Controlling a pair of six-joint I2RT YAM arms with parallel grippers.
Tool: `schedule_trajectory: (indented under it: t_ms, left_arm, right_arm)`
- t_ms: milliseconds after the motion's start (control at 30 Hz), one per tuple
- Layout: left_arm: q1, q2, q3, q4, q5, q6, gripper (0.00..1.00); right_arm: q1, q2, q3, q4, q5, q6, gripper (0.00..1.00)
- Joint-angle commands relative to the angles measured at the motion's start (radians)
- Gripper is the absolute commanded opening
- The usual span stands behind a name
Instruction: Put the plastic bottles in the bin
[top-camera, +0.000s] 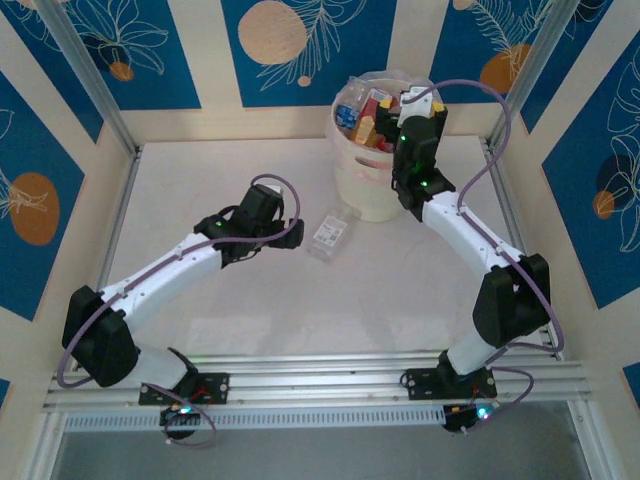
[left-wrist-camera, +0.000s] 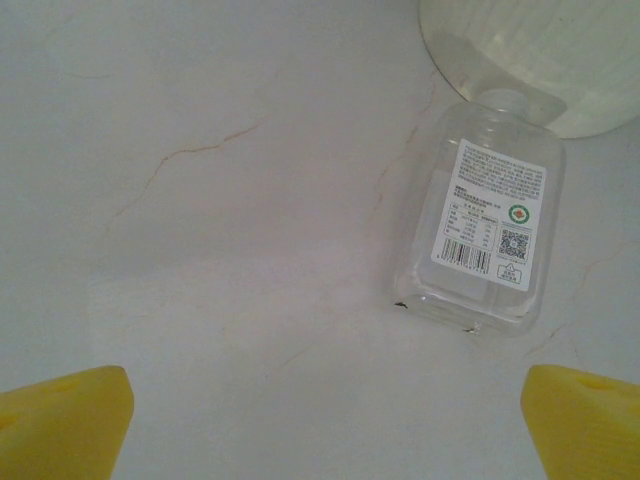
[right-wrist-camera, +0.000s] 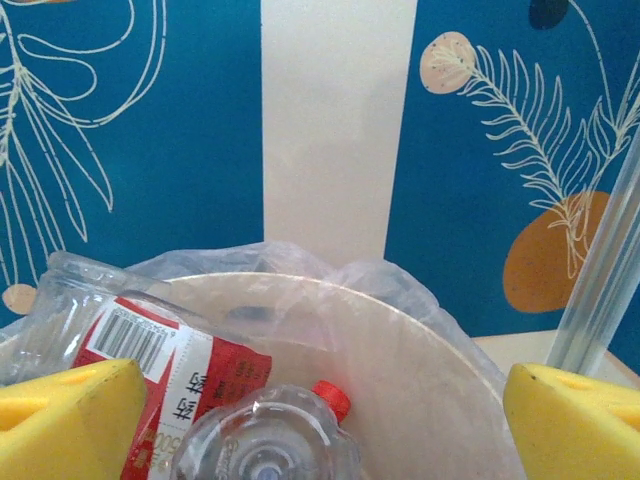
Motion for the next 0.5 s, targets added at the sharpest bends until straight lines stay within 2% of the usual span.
schedule_trajectory:
  t_ms: [0,267,467]
  left_arm:
    - [0.006,-0.027,0.009,0.002,0.015,-0.011,0.99]
    - [0.006,-0.025,0.003,0.036,0.047,-0.003,0.99]
    - [0.003,0.019,-0.011,0.121,0.164,0.067,0.99]
  right_arm:
    - [0.008,-0.033,0.055,-0.059,-0.030,0.074,0.93]
    - [0.046,-0.161,0.113,-0.427,-0.023,0.333,0.93]
    - [0.081,-0.252,0.195,-0.797,0.025,0.512,0.93]
